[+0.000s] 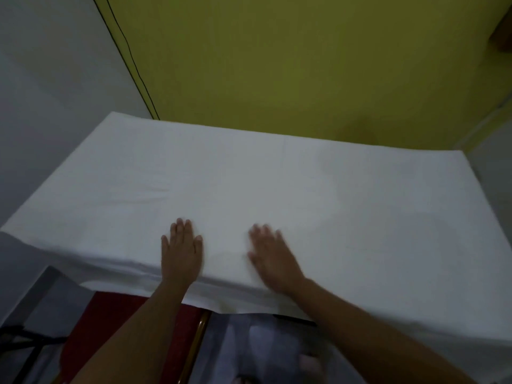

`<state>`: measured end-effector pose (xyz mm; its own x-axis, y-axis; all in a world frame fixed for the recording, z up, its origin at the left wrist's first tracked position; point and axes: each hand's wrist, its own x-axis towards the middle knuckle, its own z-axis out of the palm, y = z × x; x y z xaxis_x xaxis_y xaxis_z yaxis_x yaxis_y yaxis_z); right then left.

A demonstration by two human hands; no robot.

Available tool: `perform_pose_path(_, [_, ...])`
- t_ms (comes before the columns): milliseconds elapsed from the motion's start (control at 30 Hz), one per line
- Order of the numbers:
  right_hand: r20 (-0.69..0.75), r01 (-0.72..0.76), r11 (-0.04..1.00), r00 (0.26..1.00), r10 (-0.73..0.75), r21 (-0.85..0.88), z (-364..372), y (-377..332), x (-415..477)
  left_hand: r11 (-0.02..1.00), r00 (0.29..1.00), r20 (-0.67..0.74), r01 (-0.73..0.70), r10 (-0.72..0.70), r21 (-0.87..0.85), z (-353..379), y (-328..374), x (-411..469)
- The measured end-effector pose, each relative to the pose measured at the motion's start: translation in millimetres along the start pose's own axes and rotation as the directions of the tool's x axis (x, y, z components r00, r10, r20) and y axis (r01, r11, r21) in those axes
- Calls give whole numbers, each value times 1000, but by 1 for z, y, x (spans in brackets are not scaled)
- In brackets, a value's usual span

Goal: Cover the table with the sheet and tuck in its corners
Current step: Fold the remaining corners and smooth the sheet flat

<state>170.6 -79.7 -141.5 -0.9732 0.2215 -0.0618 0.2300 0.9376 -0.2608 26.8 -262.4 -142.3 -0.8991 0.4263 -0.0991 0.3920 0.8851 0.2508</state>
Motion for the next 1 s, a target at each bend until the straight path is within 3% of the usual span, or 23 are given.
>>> perform_pose_path(67, [-57, -181, 981, 981, 185, 74, -19, 32, 22, 998, 998, 9, -59, 59, 1, 2, 11, 14])
perform_pose_path(200, [-217, -476, 876, 850, 481, 76, -38, 101, 68, 991, 991, 6, -133, 133, -2, 8, 30, 41])
perform_pose_path(300, [-156, -574, 818, 804, 573, 46, -44, 134, 104, 986, 986, 16, -164, 164, 11, 9, 26, 61])
perform_pose_path(433, [-124, -586, 811, 804, 581, 0, -44, 136, 154, 987, 987, 5, -162, 162, 3, 3, -3, 89])
perform_pose_path(567, [-110, -439, 898, 895, 433, -39, -33, 98, 201, 996, 996, -14, -92, 92, 16, -8, -39, 100])
perform_pose_path(733, [-64, -120, 990, 991, 115, -78, -14, 35, 223, 996, 996, 6, -83, 83, 17, -20, -78, 98])
perform_pose_path(867, [-32, 137, 988, 990, -139, -75, 5, -26, 211, 999, 999, -9, -45, 46, 10, -28, -105, 98])
perform_pose_path(1000, [2, 297, 950, 955, -298, -95, 24, -82, 186, 998, 998, -28, -51, 52, 30, -35, -129, 102])
